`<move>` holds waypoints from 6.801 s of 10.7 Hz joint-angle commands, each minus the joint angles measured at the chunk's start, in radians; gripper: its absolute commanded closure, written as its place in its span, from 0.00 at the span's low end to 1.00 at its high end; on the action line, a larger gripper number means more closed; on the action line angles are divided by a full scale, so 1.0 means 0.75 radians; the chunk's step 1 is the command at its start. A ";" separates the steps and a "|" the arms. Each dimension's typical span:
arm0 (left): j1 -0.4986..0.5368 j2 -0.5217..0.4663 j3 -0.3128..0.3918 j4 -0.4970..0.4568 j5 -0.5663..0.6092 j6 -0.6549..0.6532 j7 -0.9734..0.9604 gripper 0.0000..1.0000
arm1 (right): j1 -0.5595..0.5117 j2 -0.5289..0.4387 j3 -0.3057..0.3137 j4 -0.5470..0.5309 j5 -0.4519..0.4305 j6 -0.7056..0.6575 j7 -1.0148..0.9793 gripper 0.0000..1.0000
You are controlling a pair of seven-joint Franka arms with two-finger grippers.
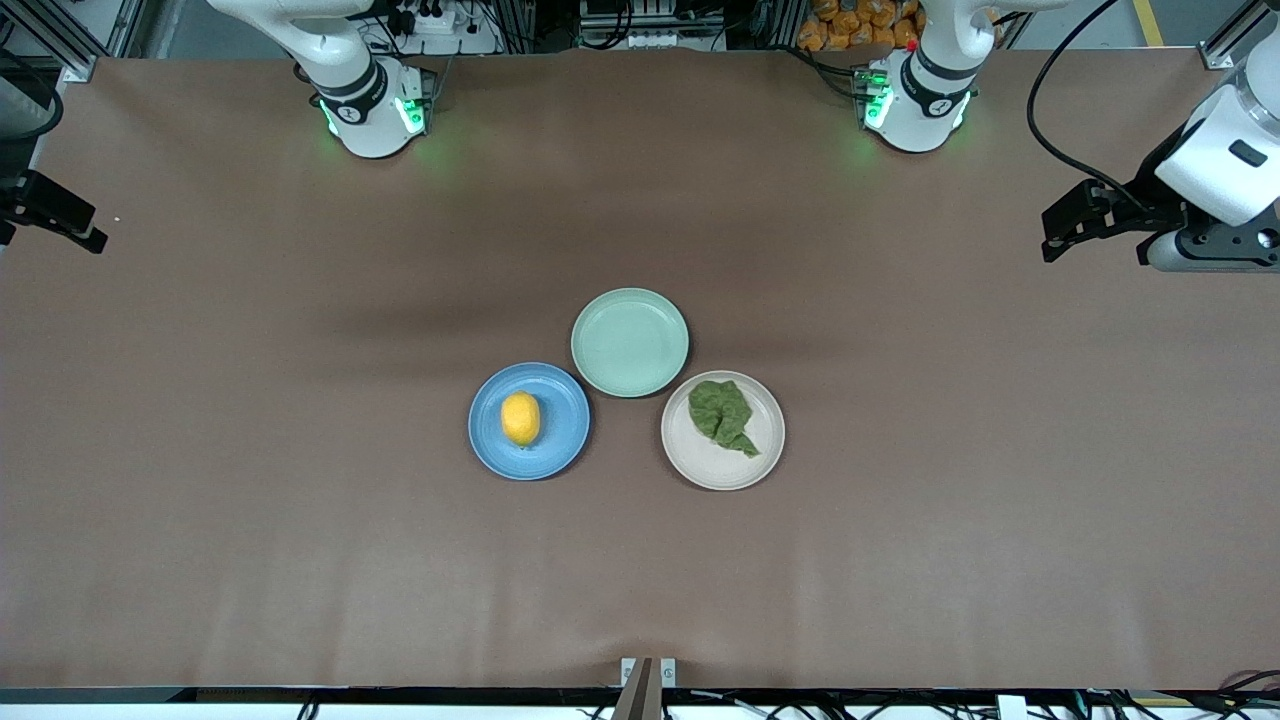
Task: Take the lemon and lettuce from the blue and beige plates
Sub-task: 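Move both grippers out from the rest pose toward the plates, then lower the right gripper to the lemon while the left gripper reaches the lettuce, then close the right gripper on the lemon while the left gripper grips the lettuce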
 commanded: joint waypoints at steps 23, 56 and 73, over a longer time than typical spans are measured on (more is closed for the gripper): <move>-0.134 0.294 -0.007 0.015 -0.025 0.182 -0.073 0.00 | 0.141 0.274 -0.002 0.034 0.157 -0.005 0.002 0.00; -0.593 1.073 -0.001 0.017 -0.002 1.154 -0.659 0.00 | 0.671 0.966 -0.004 -0.136 0.372 1.081 0.282 0.00; -0.528 0.749 0.036 0.013 0.000 0.917 -0.773 1.00 | 0.703 0.990 -0.006 -0.134 0.372 1.092 0.323 0.74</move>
